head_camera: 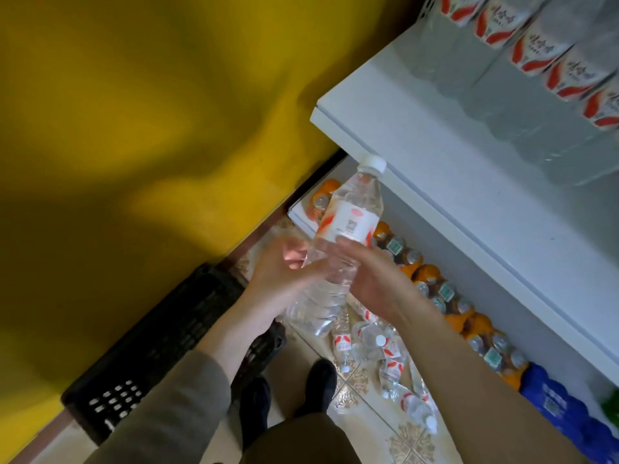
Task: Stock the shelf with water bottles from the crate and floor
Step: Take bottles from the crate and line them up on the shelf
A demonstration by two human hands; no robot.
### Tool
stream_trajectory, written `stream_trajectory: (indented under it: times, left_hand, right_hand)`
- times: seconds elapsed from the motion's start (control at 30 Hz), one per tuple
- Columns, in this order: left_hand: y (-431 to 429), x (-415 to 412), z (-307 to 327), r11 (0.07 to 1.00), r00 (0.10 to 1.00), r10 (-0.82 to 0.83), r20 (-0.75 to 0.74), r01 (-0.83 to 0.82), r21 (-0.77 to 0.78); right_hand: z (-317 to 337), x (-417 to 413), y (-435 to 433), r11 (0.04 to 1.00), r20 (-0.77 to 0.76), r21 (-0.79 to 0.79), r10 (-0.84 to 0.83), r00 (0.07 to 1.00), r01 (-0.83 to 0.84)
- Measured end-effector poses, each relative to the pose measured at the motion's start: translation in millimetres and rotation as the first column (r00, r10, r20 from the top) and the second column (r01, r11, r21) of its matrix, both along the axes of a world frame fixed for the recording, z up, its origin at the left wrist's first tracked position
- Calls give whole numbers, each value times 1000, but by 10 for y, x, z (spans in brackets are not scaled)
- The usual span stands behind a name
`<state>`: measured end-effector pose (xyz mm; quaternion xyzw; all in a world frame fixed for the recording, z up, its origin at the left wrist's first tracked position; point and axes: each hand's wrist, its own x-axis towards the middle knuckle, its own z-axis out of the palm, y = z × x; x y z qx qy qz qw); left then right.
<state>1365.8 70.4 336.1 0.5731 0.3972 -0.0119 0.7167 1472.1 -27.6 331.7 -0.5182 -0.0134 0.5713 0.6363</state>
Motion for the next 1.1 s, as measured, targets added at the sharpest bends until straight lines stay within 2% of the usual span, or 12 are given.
stream_trajectory:
  times: [0.07, 0.13, 0.2, 0.3, 0.37, 0.47, 0.57, 0.63, 0.73, 0.9, 1.0, 1.1]
  left_hand:
    - [18, 83, 50, 984, 989, -144, -16, 142, -105]
    - [-20, 172, 105, 977, 981, -193, 22, 194, -84]
    - [-87, 254, 138, 994, 995, -99, 28, 97, 43]
    - [-248, 325, 110, 962, 993, 5, 118, -37, 272]
    - [-354, 361, 104, 947, 982, 37, 186, -93, 307]
    - [-451, 399, 86, 940, 954, 48, 295, -143, 308]
    - [-490, 434, 80, 915, 952, 24, 307, -145, 377]
    - [-492, 442, 56, 922, 959, 9, 282, -116, 368]
    - [-446, 411, 34, 961, 975, -4, 222, -57, 269]
    - [-241, 316, -42, 979, 987, -142, 79, 127, 162]
    - [-198, 311, -38, 979, 985, -156, 80, 143, 146]
    - [-196, 321, -54, 981, 984, -144, 106, 127, 150]
  right_hand:
    - [12, 89, -34, 994, -101, 97, 63, 993, -53]
    - [2, 165, -51, 991, -111, 111, 90, 990, -78]
    - [5, 241, -63, 995, 5, 30, 99, 995, -99]
    - [45, 343, -102, 972, 267, -191, 186, 946, -137]
    - [62, 387, -135, 953, 289, -262, 226, 930, -150]
    - [83, 448, -172, 946, 295, -282, 247, 923, -163]
    - [89, 501, -225, 943, 310, -292, 250, 917, -158]
    - [99, 524, -262, 948, 306, -280, 238, 922, -152]
    - [104, 554, -304, 954, 329, -274, 214, 920, -124]
    - [80, 590, -369, 956, 304, -250, 226, 926, -152]
    - [46, 585, -385, 963, 261, -220, 213, 942, -157]
    - [18, 576, -386, 944, 245, -256, 270, 931, -207]
